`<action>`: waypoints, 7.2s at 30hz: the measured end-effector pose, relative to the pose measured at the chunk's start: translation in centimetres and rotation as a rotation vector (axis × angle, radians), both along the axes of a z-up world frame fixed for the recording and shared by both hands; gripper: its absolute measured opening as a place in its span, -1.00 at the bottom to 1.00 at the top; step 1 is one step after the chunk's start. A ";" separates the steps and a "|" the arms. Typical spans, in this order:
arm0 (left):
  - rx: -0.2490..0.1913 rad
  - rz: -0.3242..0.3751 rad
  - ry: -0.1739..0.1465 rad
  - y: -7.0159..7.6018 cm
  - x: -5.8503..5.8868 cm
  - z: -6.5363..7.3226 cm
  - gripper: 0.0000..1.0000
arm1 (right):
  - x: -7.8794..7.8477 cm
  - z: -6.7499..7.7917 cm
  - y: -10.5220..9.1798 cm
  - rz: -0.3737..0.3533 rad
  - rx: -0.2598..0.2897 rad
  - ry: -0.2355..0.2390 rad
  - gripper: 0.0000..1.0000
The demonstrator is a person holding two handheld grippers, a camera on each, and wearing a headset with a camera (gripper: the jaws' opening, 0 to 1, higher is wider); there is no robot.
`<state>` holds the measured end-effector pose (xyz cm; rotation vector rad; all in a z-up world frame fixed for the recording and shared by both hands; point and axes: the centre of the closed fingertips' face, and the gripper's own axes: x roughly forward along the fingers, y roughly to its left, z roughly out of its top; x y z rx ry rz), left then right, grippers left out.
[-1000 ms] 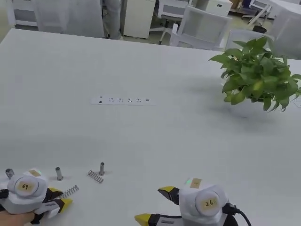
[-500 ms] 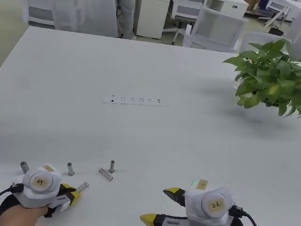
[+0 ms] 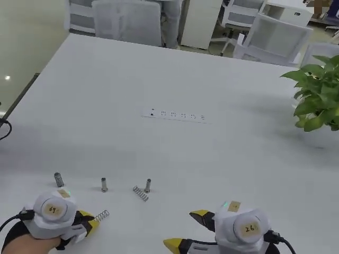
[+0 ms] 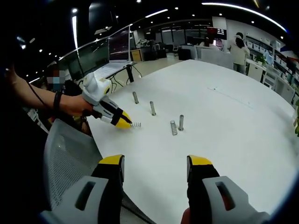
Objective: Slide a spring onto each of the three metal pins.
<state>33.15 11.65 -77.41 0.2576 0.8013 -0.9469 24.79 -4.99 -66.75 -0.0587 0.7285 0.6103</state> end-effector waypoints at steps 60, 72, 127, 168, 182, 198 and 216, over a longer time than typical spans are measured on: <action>-0.073 -0.014 -0.197 -0.6 -2.7 12.1 -0.95 | 1.5 2.9 3.2 0.016 0.115 -0.001 -0.08; -0.139 -0.075 -0.256 -1.8 -3.1 15.8 -0.95 | 2.3 4.3 4.4 0.028 0.136 -0.020 -0.09; -0.104 -0.367 -0.294 -6.3 -7.3 15.9 -0.96 | 1.1 7.9 11.6 0.339 0.124 -0.069 -0.76; -0.135 -0.434 -0.264 -6.7 -8.8 15.5 -0.93 | -1.2 6.1 10.7 0.687 -0.128 -0.034 -0.83; -0.154 -0.258 -0.231 -2.1 -6.1 15.3 -0.73 | 0.2 5.6 7.5 0.585 -0.122 -0.033 -0.83; -0.148 -0.093 -0.231 1.6 -4.3 14.8 -0.57 | 2.5 4.9 5.8 0.543 -0.144 -0.031 -0.83; -0.173 0.124 -0.219 5.7 -2.8 14.0 -0.31 | 5.5 3.6 5.1 0.536 -0.206 -0.014 -0.83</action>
